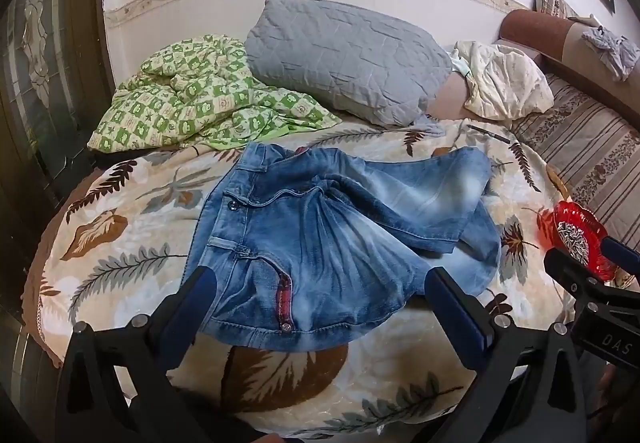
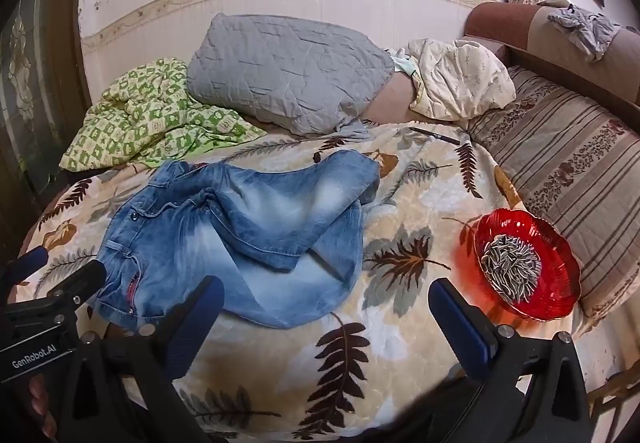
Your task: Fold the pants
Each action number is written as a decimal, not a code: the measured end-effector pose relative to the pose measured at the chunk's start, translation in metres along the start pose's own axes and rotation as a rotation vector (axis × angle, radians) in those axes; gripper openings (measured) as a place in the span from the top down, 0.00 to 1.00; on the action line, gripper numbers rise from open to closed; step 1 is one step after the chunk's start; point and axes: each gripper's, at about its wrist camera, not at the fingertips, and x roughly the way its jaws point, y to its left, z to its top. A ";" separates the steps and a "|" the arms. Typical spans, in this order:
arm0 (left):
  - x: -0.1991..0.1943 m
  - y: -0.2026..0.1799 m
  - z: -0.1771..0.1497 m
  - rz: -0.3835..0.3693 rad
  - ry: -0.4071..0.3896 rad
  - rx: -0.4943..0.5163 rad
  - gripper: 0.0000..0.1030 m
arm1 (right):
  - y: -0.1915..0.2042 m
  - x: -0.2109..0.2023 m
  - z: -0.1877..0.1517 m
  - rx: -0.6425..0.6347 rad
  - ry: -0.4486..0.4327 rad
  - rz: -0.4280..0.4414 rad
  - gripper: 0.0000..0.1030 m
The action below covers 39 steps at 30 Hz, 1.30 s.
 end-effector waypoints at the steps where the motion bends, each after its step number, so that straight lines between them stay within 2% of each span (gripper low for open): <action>1: 0.000 0.000 0.000 0.001 -0.001 0.000 0.00 | 0.001 0.000 0.000 -0.004 -0.002 -0.003 0.00; 32: 0.016 0.000 0.005 -0.002 0.031 0.005 0.00 | 0.000 0.020 0.002 -0.013 0.039 -0.006 0.00; 36: 0.016 0.001 0.006 -0.002 0.033 0.005 0.00 | 0.000 0.022 0.004 -0.013 0.076 -0.004 0.00; 39: 0.015 0.001 0.006 -0.004 0.033 0.005 0.00 | 0.000 0.022 0.004 -0.016 0.072 -0.006 0.00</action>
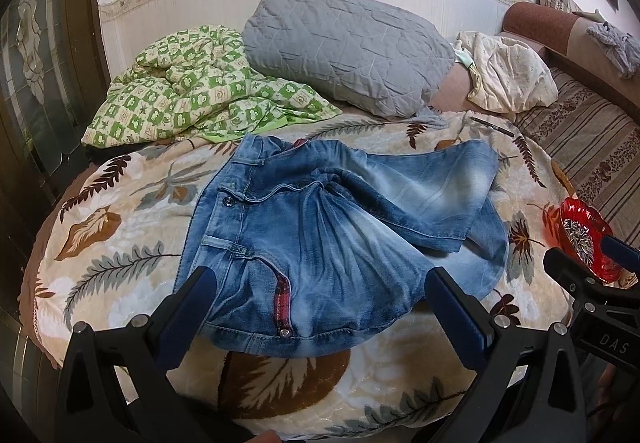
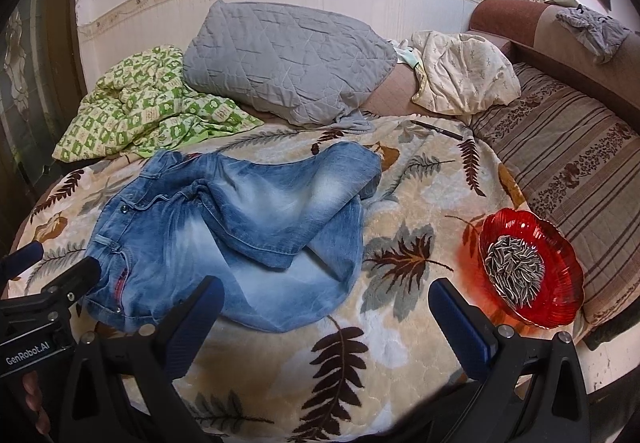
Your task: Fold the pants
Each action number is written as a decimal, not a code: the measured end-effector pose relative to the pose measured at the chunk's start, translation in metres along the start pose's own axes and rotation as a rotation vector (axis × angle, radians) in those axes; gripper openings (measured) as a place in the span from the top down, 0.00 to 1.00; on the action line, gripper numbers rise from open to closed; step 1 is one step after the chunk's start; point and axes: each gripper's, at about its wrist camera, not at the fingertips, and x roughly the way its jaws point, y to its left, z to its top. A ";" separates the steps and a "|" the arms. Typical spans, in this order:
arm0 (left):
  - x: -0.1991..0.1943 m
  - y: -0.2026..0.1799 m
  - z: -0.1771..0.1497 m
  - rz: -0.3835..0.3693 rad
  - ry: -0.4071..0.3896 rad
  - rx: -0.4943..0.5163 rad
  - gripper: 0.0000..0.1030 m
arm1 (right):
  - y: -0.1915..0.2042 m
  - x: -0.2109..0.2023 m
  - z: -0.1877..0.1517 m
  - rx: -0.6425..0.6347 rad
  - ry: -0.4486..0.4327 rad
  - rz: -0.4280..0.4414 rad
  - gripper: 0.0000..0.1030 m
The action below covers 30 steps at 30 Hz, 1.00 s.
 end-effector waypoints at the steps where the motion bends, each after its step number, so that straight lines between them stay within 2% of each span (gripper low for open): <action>1: 0.000 -0.001 0.000 0.002 -0.002 -0.001 0.00 | 0.000 0.000 0.000 -0.003 -0.005 -0.002 0.00; 7: 0.002 -0.001 0.000 0.001 -0.003 0.004 0.00 | 0.002 0.000 -0.001 -0.003 -0.027 -0.002 0.00; 14: 0.002 -0.002 0.000 -0.007 -0.006 0.010 0.00 | 0.001 0.000 -0.001 0.010 -0.009 0.019 0.00; 20: 0.014 0.002 0.029 -0.161 -0.039 0.080 0.00 | -0.015 0.006 0.001 -0.021 -0.008 0.144 0.00; 23: 0.035 -0.001 0.057 -0.206 -0.042 0.176 0.00 | -0.048 0.015 0.012 0.006 -0.024 0.227 0.00; 24: 0.045 -0.005 0.066 -0.238 -0.034 0.217 0.00 | -0.055 0.019 0.020 -0.035 -0.029 0.193 0.00; 28: 0.083 -0.029 0.092 -0.338 0.016 0.382 0.00 | -0.090 0.049 0.055 -0.032 -0.020 0.245 0.00; 30: 0.098 -0.047 0.096 -0.374 0.048 0.468 0.00 | -0.102 0.075 0.073 -0.074 0.030 0.241 0.00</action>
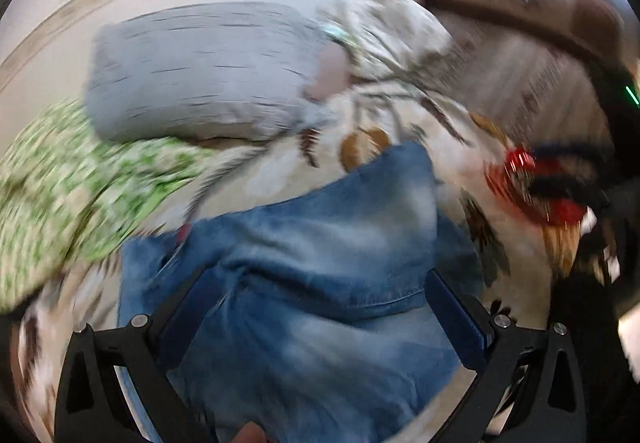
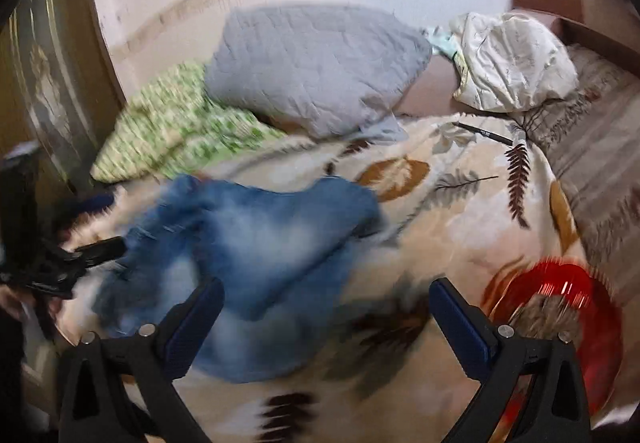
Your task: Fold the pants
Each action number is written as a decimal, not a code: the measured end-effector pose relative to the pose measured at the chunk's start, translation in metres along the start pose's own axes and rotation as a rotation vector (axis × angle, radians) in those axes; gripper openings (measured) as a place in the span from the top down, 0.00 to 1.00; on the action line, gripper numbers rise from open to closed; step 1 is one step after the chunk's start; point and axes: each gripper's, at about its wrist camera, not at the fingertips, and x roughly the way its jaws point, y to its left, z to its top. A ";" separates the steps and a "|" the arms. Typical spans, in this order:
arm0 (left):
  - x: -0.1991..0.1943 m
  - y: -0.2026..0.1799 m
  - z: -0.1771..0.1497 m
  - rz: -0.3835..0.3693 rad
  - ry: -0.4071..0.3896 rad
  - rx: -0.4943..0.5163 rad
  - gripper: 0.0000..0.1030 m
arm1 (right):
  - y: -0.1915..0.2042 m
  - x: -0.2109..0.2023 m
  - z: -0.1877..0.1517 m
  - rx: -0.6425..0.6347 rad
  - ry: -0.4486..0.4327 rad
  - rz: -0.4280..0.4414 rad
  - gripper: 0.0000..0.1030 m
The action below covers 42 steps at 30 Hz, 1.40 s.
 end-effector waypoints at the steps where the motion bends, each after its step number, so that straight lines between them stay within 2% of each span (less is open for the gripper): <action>1: 0.009 -0.003 0.004 -0.026 0.021 0.033 0.00 | -0.007 0.011 0.006 -0.021 0.038 0.026 0.00; 4: 0.034 -0.001 0.006 -0.041 0.089 0.080 0.00 | -0.026 0.044 0.026 -0.091 0.108 0.052 0.00; 6: 0.052 0.007 0.003 0.005 0.128 0.061 0.00 | -0.034 0.066 0.033 -0.100 0.152 0.066 0.00; 8: 0.073 0.013 -0.001 0.012 0.187 0.020 0.00 | -0.037 0.094 0.040 -0.104 0.185 0.100 0.00; 10: 0.094 0.011 -0.009 -0.036 0.235 0.005 0.00 | -0.035 0.114 0.044 -0.103 0.197 0.126 0.00; 13: 0.122 -0.006 -0.023 -0.069 0.297 0.080 0.00 | -0.034 0.150 0.048 -0.048 0.236 0.201 0.01; 15: 0.139 -0.014 -0.032 -0.053 0.339 0.138 0.01 | -0.032 0.173 0.047 0.004 0.264 0.250 0.14; 16: 0.143 -0.016 -0.037 -0.062 0.348 0.154 0.05 | -0.030 0.183 0.046 0.025 0.276 0.287 0.39; 17: 0.142 -0.016 -0.037 -0.085 0.338 0.154 0.15 | -0.029 0.195 0.043 0.062 0.307 0.339 0.64; 18: 0.138 -0.015 -0.036 -0.117 0.333 0.145 0.25 | -0.026 0.200 0.042 0.076 0.322 0.334 0.69; 19: 0.131 -0.011 -0.034 -0.114 0.321 0.138 0.61 | -0.022 0.201 0.042 0.062 0.315 0.313 0.74; 20: 0.126 -0.007 -0.031 -0.083 0.312 0.123 0.87 | -0.016 0.198 0.042 0.023 0.298 0.286 0.82; 23: 0.110 0.011 -0.021 -0.090 0.289 0.045 0.91 | -0.009 0.179 0.055 -0.006 0.247 0.276 0.91; 27: 0.095 0.022 0.002 -0.037 0.187 -0.046 0.91 | -0.001 0.135 0.097 -0.042 0.085 0.202 0.92; 29: 0.101 0.026 0.015 0.012 0.163 -0.108 0.91 | 0.004 0.125 0.119 -0.083 0.030 0.097 0.92; 31: 0.116 0.028 0.018 0.035 0.197 -0.153 0.91 | 0.002 0.138 0.132 -0.064 0.062 0.023 0.92; 33: 0.142 0.023 0.011 0.066 0.288 -0.146 0.88 | -0.005 0.169 0.134 -0.041 0.153 -0.029 0.83; 34: 0.154 0.021 0.006 0.083 0.323 -0.135 0.81 | -0.010 0.186 0.130 -0.023 0.212 -0.053 0.65; 35: 0.158 0.020 0.000 0.083 0.338 -0.136 0.65 | -0.017 0.200 0.123 -0.006 0.277 -0.092 0.43; 36: 0.153 0.021 -0.005 0.110 0.311 -0.147 0.58 | -0.025 0.206 0.116 0.013 0.308 -0.109 0.35; 38: 0.135 0.024 -0.008 0.097 0.269 -0.179 0.24 | -0.036 0.198 0.104 0.065 0.300 -0.053 0.29; 40: 0.112 0.022 -0.010 0.086 0.251 -0.202 0.18 | -0.043 0.182 0.098 0.079 0.282 -0.045 0.25; 42: 0.080 0.022 -0.016 0.116 0.206 -0.186 0.15 | -0.046 0.158 0.091 0.071 0.246 -0.022 0.24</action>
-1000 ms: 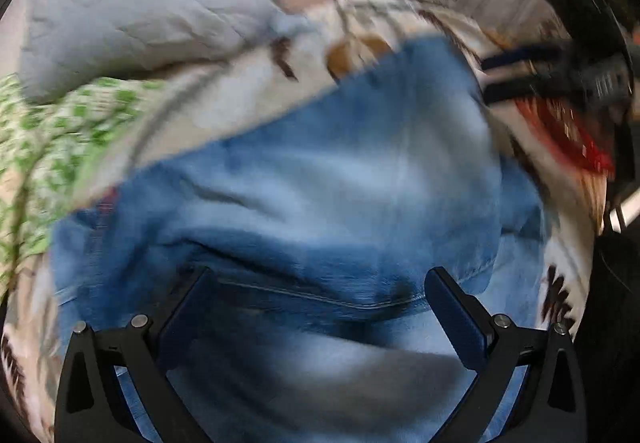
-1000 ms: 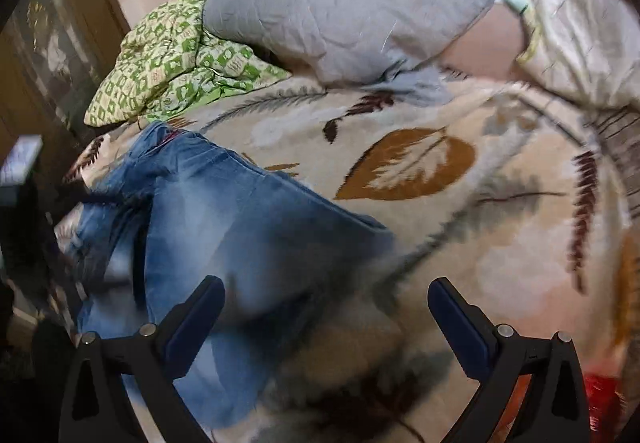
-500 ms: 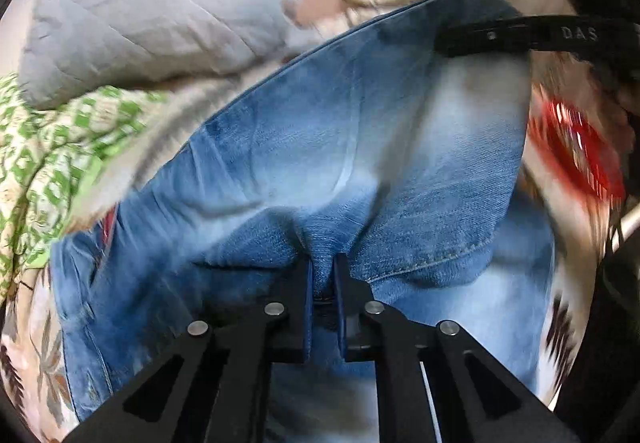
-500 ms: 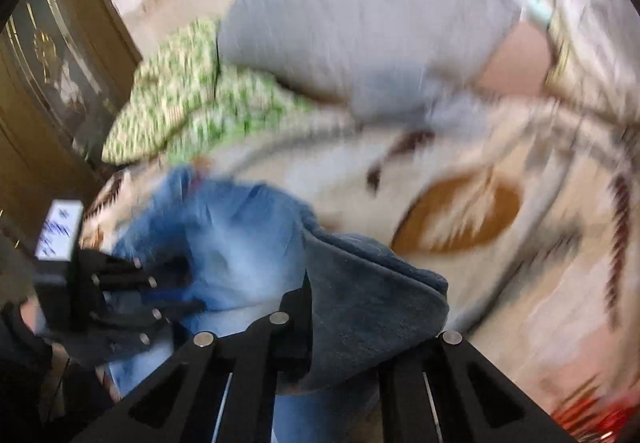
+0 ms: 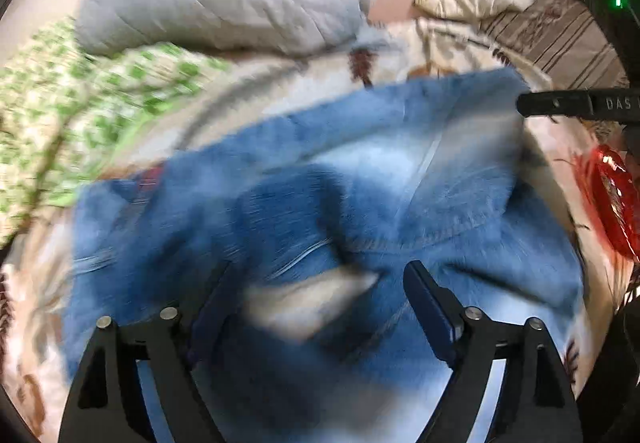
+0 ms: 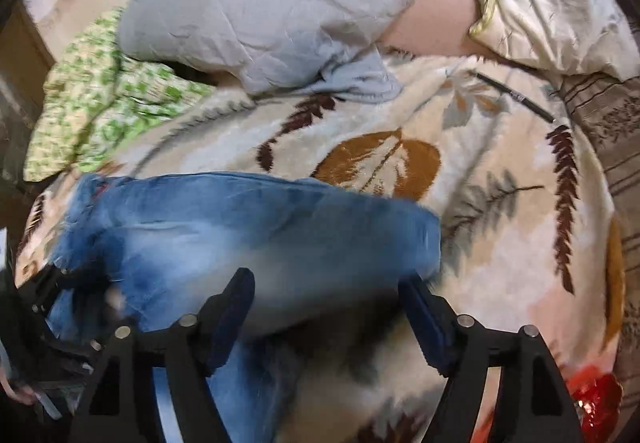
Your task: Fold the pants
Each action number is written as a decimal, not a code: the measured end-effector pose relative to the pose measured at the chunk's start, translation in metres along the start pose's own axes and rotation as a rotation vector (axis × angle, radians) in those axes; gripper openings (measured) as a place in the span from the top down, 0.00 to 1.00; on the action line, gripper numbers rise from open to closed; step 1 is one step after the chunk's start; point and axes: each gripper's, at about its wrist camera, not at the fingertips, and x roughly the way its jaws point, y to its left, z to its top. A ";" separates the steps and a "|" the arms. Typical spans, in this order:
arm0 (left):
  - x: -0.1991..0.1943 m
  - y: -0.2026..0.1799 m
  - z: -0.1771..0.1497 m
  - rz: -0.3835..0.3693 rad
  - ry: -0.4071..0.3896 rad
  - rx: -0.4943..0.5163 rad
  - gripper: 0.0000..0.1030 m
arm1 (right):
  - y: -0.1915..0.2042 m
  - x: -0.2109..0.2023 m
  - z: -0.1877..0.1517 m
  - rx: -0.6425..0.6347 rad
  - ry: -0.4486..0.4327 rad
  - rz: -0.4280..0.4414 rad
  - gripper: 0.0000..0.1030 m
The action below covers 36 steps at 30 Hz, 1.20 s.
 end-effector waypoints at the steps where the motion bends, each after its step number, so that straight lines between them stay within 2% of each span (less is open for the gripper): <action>1: -0.013 0.003 -0.006 0.013 -0.017 0.007 0.11 | 0.003 -0.010 -0.005 -0.011 -0.015 0.021 0.24; 3: -0.046 0.020 -0.029 0.041 -0.044 0.002 0.07 | 0.017 -0.037 -0.021 -0.052 -0.044 0.074 0.21; 7: -0.070 0.068 -0.073 0.110 -0.026 -0.057 0.07 | 0.070 -0.069 -0.053 -0.190 -0.074 0.201 0.18; 9: -0.079 0.091 -0.098 0.124 0.000 -0.109 0.06 | 0.101 -0.077 -0.072 -0.243 -0.058 0.284 0.18; 11: -0.086 0.110 -0.122 0.123 0.022 -0.163 0.06 | 0.134 -0.075 -0.092 -0.297 -0.022 0.360 0.18; 14: -0.084 0.127 -0.152 0.060 0.059 -0.243 0.06 | 0.185 -0.067 -0.121 -0.391 0.032 0.427 0.18; 17: -0.064 0.127 -0.168 0.009 0.106 -0.260 0.06 | 0.218 -0.048 -0.148 -0.453 0.098 0.436 0.18; 21: -0.026 0.125 -0.174 -0.018 0.205 -0.260 0.06 | 0.235 -0.007 -0.167 -0.458 0.166 0.359 0.18; 22: -0.029 0.125 -0.171 -0.012 0.177 -0.247 0.23 | 0.236 -0.002 -0.169 -0.440 0.163 0.348 0.27; 23: -0.034 0.124 -0.168 -0.020 0.146 -0.237 0.58 | 0.236 0.003 -0.168 -0.415 0.146 0.348 0.58; 24: -0.035 0.125 -0.165 -0.051 0.150 -0.230 0.64 | 0.237 0.006 -0.166 -0.399 0.135 0.347 0.72; 26: -0.039 0.125 -0.160 -0.052 0.155 -0.187 0.83 | 0.241 0.006 -0.163 -0.377 0.131 0.352 0.78; 29: -0.049 0.135 -0.157 -0.034 0.151 -0.175 0.87 | 0.259 -0.004 -0.161 -0.411 0.117 0.390 0.86; 31: -0.065 0.150 -0.164 0.005 0.125 -0.196 0.88 | 0.276 -0.016 -0.163 -0.430 0.106 0.469 0.91; 32: -0.074 0.162 -0.168 0.001 0.110 -0.224 0.88 | 0.288 -0.021 -0.165 -0.451 0.101 0.497 0.91; 34: -0.087 0.179 -0.177 0.026 0.100 -0.255 0.90 | 0.312 -0.022 -0.174 -0.508 0.092 0.485 0.91; 36: -0.089 0.188 -0.189 0.048 0.121 -0.264 0.90 | 0.328 -0.015 -0.182 -0.529 0.105 0.464 0.91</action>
